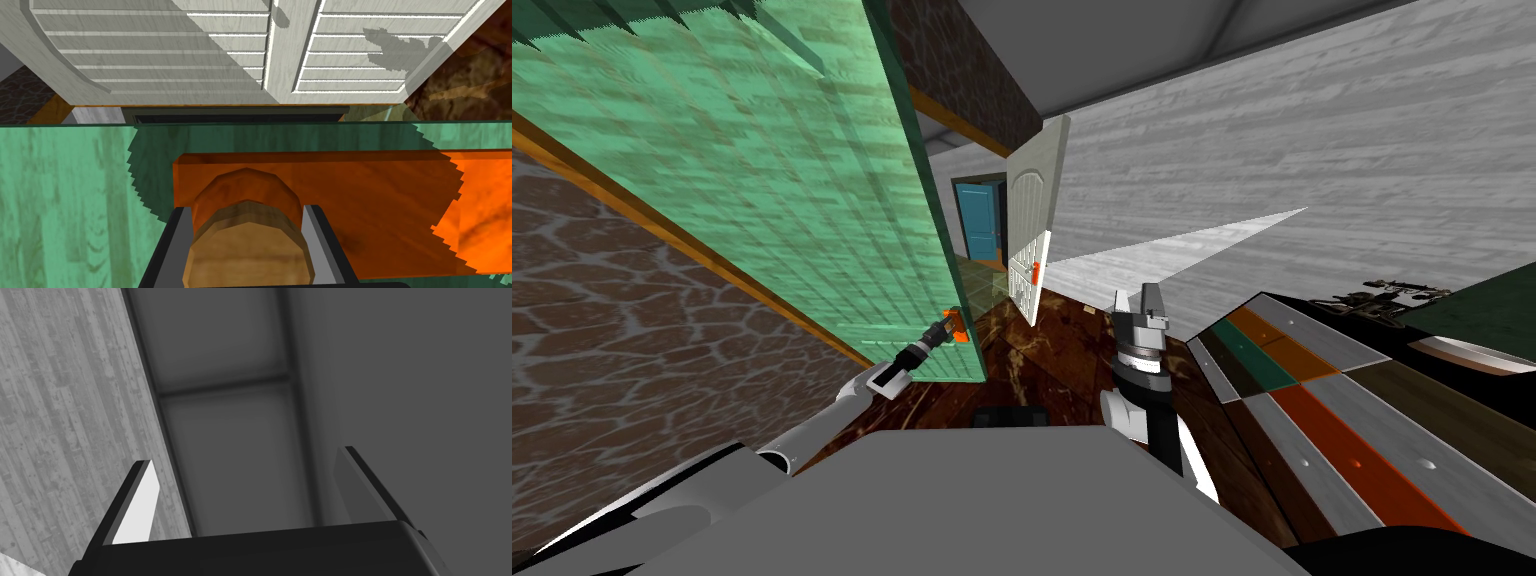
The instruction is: Pull the door open
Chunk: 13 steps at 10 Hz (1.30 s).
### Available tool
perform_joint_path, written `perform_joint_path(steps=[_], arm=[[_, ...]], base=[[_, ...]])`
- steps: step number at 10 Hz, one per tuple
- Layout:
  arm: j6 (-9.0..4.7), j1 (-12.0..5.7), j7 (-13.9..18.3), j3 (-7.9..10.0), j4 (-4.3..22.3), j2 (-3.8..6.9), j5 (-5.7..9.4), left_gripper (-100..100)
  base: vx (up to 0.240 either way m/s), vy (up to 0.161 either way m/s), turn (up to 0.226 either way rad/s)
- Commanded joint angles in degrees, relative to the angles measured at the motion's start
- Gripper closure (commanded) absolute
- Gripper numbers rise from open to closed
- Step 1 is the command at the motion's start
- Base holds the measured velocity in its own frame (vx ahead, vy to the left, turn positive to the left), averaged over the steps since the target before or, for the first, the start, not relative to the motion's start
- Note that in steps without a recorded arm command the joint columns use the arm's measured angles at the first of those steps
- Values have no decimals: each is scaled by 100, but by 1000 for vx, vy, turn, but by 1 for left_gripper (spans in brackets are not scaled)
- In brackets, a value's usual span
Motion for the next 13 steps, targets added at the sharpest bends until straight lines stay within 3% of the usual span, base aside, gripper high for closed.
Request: perform_joint_path(steps=[1, 9, 10, 13], arm=[[-86, 38, 37, -7, 27, 51, 7, 100], [-86, 38, 37, -7, 27, 51, 7, 100], [-217, 128, 100, -43, -1, 143, 9, 100], [-217, 128, 100, -43, -1, 143, 9, 100]], base=[[-3, -5, -15], [0, 1, 2], [0, 0, 0], [-3, -5, -14]])
